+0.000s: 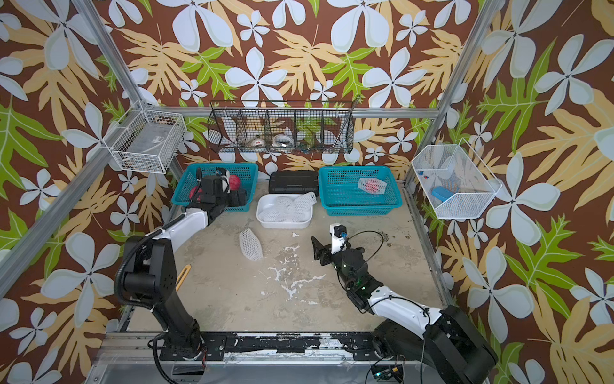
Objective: Remove foam nets from apples
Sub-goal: Place the apple in the basket, then pick up the foam net from the center of the board, then place the foam net into the storage box.
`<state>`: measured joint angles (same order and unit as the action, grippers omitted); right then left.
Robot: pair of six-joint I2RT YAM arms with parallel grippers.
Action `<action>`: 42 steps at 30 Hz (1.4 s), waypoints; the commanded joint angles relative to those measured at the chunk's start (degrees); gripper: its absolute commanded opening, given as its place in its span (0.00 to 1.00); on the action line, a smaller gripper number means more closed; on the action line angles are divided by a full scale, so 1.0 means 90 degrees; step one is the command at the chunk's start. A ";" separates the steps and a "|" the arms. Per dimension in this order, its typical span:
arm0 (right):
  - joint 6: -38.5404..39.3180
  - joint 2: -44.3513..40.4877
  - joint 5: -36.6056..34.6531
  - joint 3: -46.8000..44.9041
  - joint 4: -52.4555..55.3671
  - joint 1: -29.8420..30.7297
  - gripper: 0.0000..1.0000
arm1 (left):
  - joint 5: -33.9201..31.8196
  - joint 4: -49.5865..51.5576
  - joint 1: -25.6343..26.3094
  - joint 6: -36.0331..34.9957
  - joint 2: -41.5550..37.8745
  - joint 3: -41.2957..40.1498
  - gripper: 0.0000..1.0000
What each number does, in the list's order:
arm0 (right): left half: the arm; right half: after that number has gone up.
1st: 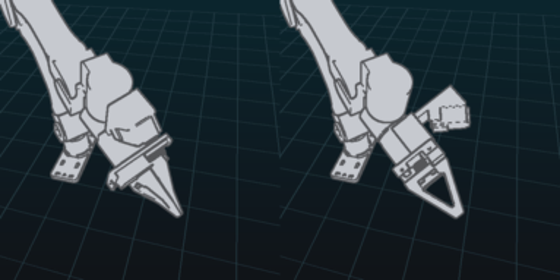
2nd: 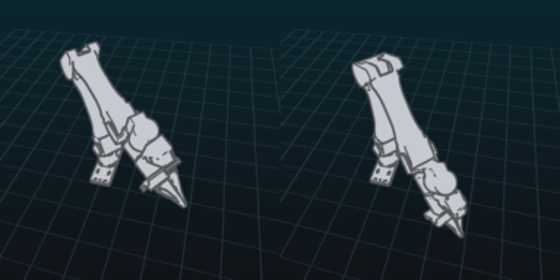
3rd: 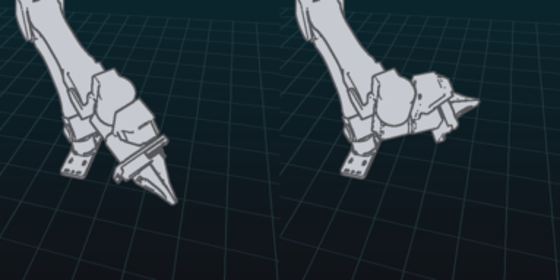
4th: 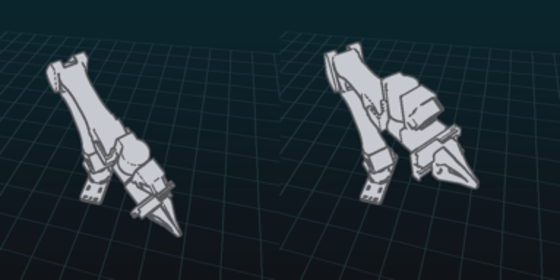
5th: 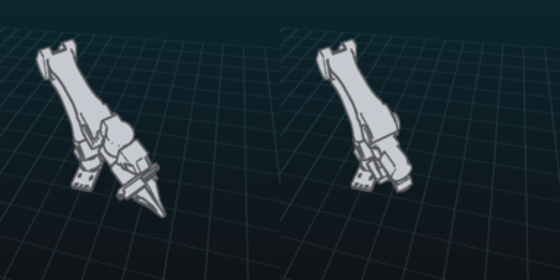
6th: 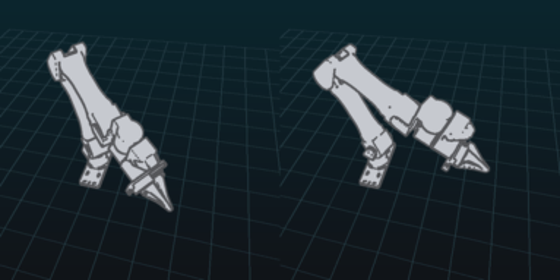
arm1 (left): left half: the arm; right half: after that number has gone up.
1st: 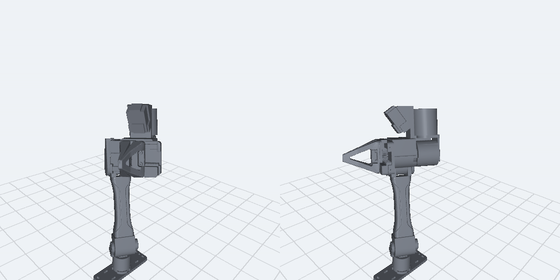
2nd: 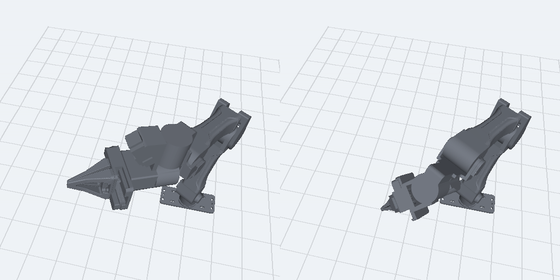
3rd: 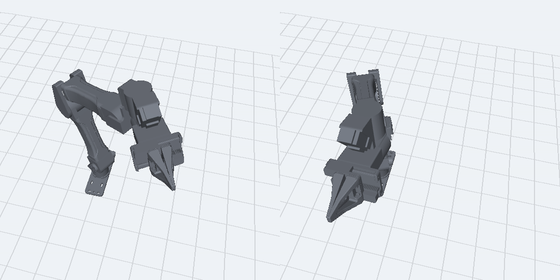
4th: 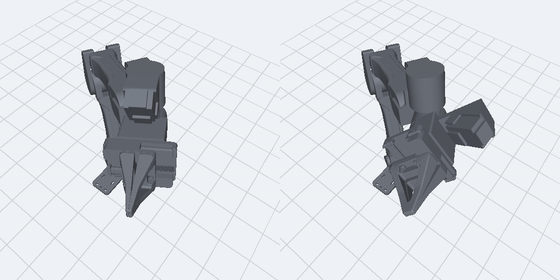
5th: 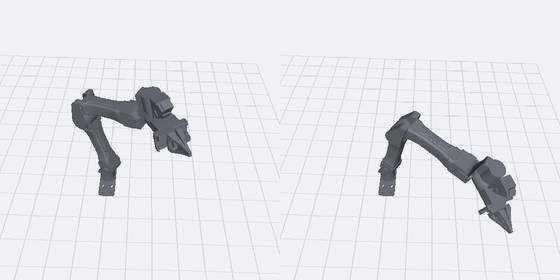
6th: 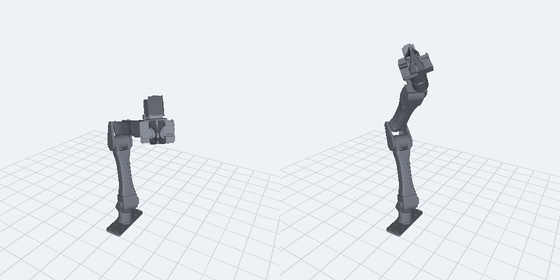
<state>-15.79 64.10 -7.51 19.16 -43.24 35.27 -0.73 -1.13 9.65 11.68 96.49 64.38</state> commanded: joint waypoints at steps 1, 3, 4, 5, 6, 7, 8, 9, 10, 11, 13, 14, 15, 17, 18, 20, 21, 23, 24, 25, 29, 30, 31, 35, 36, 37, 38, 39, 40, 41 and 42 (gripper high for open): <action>-0.0003 -0.0014 -0.0104 -0.0010 -0.0106 0.0007 0.79 | -0.0114 -0.0484 0.0440 0.1277 -0.0951 -0.1430 1.00; 0.0005 0.0024 -0.0051 -0.0001 -0.0136 0.0007 0.79 | -0.0310 -0.0410 0.0788 0.1512 -0.1497 -0.2044 1.00; 0.0002 0.0050 -0.0070 0.0009 -0.0127 0.0007 0.79 | -0.0515 -0.0256 0.0935 0.1580 -0.1754 -0.2260 1.00; 0.0001 0.0069 -0.0099 0.0017 -0.0121 0.0007 0.79 | -0.0605 -0.0163 0.1074 0.1623 -0.1973 -0.2458 1.00; 0.0015 0.0083 -0.0112 0.0011 -0.0129 0.0007 0.79 | -0.0641 -0.0086 0.1131 0.1688 -0.2128 -0.2597 1.00; 0.0023 0.0094 -0.0132 0.0019 -0.0136 0.0007 0.79 | -0.0548 -0.0188 0.1166 0.1768 -0.2263 -0.2829 1.00; 0.0035 0.0112 -0.0142 0.0029 -0.0120 0.0007 0.79 | -0.0406 -0.0359 0.1174 0.1799 -0.2321 -0.3088 1.00; 0.0036 0.0132 -0.0150 0.0038 -0.0127 0.0007 0.79 | -0.0379 -0.0453 0.1174 0.1835 -0.2294 -0.3241 1.00; 0.0045 0.0158 -0.0156 0.0048 -0.0122 0.0007 0.79 | -0.0397 -0.0579 0.1174 0.1839 -0.2200 -0.3375 1.00; 0.0042 0.0177 -0.0152 0.0049 -0.0127 0.0000 0.79 | -0.0397 -0.0730 0.1174 0.1786 -0.2036 -0.3460 1.00; 0.0045 0.0219 -0.0142 0.0059 -0.0136 0.0007 0.79 | -0.0266 -0.1036 0.1174 0.1674 -0.1676 -0.3480 1.00; 0.0039 0.0245 -0.0142 0.0061 -0.0133 0.0007 0.79 | -0.0188 -0.1136 0.1183 0.1627 -0.1520 -0.3430 1.00; 0.0040 0.0275 -0.0133 0.0076 -0.0136 0.0007 0.79 | -0.0109 -0.1252 0.1191 0.1601 -0.1416 -0.3414 0.97; 0.0055 0.0317 -0.0147 0.0078 -0.0143 0.0007 0.79 | 0.0012 -0.1383 0.1194 0.1526 -0.1341 -0.3333 0.79; 0.0073 0.0336 -0.0162 0.0083 -0.0137 0.0007 0.79 | 0.0052 -0.1438 0.1203 0.1492 -0.1407 -0.3308 0.63; 0.0092 0.0349 -0.0210 0.0116 -0.0089 0.0007 0.79 | 0.0152 -0.1611 0.1203 0.1427 -0.1654 -0.3334 0.45; 0.0099 0.0331 -0.0220 0.0114 -0.0069 0.0007 0.79 | 0.0150 -0.1660 0.1203 0.1410 -0.1812 -0.3318 0.41; 0.0094 0.0301 -0.0220 0.0108 -0.0084 0.0007 0.79 | 0.0094 -0.1653 0.1203 0.1348 -0.2049 -0.3181 0.29; 0.0090 0.0279 -0.0221 0.0099 -0.0085 0.0007 0.79 | 0.0074 -0.1652 0.1203 0.1290 -0.2174 -0.3053 0.29; 0.0094 0.0262 -0.0230 0.0096 -0.0077 0.0006 0.79 | 0.0036 -0.1645 0.1204 0.1221 -0.2241 -0.2896 0.29; 0.0077 0.0217 -0.0278 0.0071 -0.0081 0.0005 0.79 | 0.0029 -0.1320 0.1301 0.0703 -0.1804 -0.1616 0.30; 0.0075 0.0215 -0.0290 0.0064 -0.0088 0.0007 0.79 | -0.0031 -0.1132 0.1376 0.0499 -0.1491 -0.1122 0.30; 0.0066 0.0220 -0.0289 0.0068 -0.0082 0.0007 0.79 | -0.0081 -0.0973 0.1456 0.0284 -0.1122 -0.0637 0.30; 0.0065 0.0207 -0.0272 0.0078 -0.0066 0.0007 0.79 | -0.0209 -0.0048 0.1624 -0.0398 0.0599 0.1537 0.29; 0.0075 0.0194 -0.0281 0.0069 -0.0060 0.0007 0.79 | -0.0454 0.0359 0.1699 -0.0641 0.1133 0.2184 0.28; 0.0076 0.0170 -0.0288 0.0069 -0.0049 0.0007 0.79 | -0.0745 0.0794 0.1774 -0.0868 0.1642 0.2746 0.27; 0.0094 0.0151 -0.0312 0.0069 -0.0024 0.0006 0.79 | -0.0993 0.1101 0.1823 -0.0983 0.2048 0.3226 0.26; 0.0104 0.0113 -0.0330 0.0052 -0.0019 0.0007 0.79 | -0.1170 0.1440 0.1828 -0.1015 0.2466 0.3676 0.25; 0.0114 0.0082 -0.0346 0.0031 -0.0042 0.0002 0.79 | -0.1230 0.1719 0.1817 -0.0996 0.2817 0.3967 0.24; 0.0114 0.0062 -0.0359 0.0020 -0.0047 0.0005 0.79 | -0.1331 0.1782 0.1823 -0.1021 0.2963 0.4119 0.24; 0.0118 0.0042 -0.0369 0.0010 -0.0053 0.0002 0.79 | -0.1361 0.1810 0.1817 -0.1034 0.3097 0.4176 0.24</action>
<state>-15.31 64.90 -9.69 19.49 -43.24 35.24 -8.14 5.85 26.15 5.45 121.73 99.31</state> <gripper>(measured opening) 0.787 0.241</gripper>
